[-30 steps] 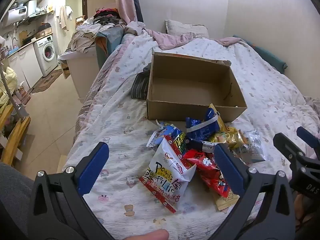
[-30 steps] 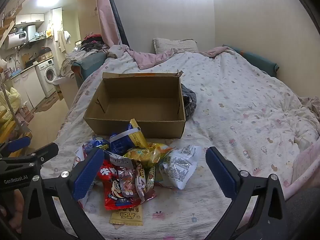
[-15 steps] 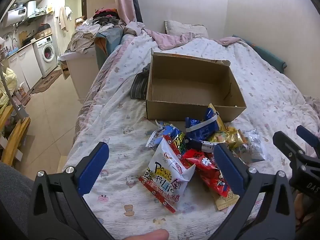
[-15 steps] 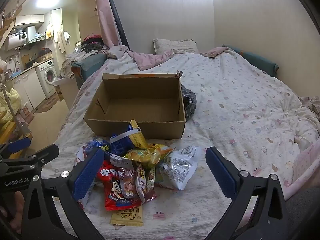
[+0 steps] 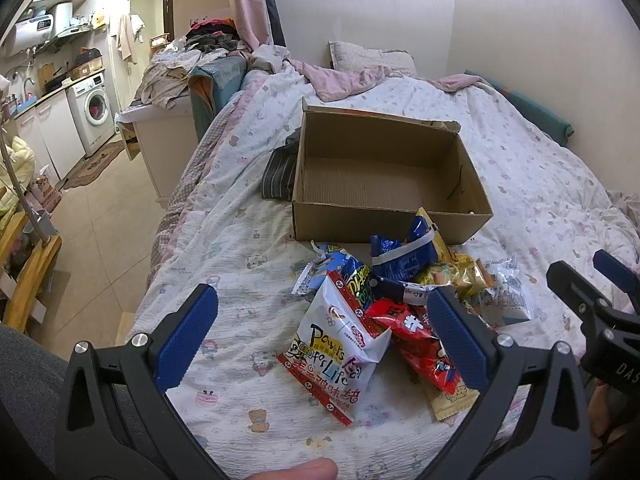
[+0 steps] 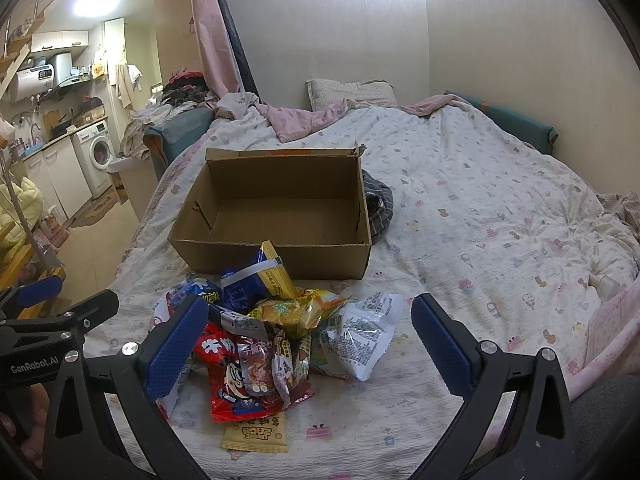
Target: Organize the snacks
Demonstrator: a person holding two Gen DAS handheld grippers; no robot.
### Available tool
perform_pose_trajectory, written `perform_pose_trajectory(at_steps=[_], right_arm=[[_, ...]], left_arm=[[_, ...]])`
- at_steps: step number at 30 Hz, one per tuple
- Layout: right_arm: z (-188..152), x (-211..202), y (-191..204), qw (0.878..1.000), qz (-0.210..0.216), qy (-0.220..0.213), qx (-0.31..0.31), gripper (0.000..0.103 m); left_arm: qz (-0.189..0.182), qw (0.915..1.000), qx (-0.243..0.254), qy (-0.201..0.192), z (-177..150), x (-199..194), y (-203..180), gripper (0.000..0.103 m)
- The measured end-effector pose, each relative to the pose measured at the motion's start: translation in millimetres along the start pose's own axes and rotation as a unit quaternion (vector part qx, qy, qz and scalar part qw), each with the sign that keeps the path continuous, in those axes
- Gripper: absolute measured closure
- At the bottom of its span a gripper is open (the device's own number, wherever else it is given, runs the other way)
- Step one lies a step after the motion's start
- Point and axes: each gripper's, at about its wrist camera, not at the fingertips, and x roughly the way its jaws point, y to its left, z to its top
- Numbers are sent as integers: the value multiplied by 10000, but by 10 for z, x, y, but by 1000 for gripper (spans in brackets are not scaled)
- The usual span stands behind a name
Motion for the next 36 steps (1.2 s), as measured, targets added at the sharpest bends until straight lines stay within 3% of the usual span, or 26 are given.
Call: perform_pose_trajectory(at_steps=[36], right_arm=[[-5, 4, -23, 10000, -45, 1, 13, 0]], left_arm=[[-11, 10000, 4, -16, -4, 2, -7, 0]])
